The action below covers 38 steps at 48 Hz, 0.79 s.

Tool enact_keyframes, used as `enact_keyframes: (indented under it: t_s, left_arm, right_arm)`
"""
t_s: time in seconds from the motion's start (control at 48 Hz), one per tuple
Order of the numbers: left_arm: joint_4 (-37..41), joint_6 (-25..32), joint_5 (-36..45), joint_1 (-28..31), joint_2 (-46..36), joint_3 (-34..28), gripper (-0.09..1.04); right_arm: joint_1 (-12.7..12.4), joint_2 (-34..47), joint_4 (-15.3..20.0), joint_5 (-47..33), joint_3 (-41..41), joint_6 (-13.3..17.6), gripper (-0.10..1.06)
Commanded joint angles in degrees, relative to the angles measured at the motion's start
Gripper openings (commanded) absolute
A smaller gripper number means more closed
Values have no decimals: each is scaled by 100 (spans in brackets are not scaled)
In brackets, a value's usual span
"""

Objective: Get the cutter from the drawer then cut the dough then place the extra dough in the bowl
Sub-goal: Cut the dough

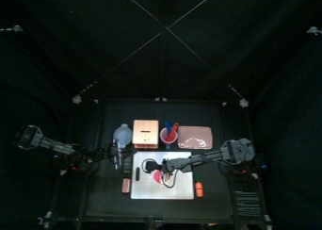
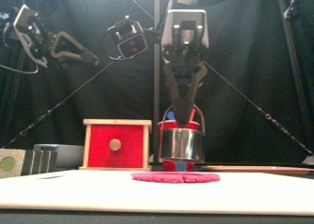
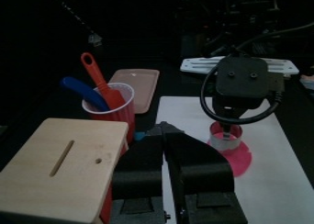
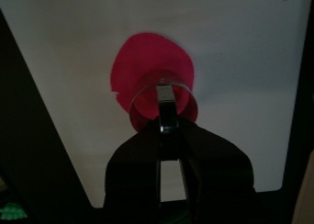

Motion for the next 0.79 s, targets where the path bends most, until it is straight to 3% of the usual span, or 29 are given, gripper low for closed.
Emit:
enact_keyframes:
  t_s: [0.021, 0.792]
  left_arm:
    - [0, 9, -53, 0, -44, -9, 33]
    - [-88, 0, -44, 18, -35, 0, 33]
  right_arm:
    - [-9, 18, 35, 123, -360, -9, 44]
    - [0, 360, 70, 237, -554, 0, 46]
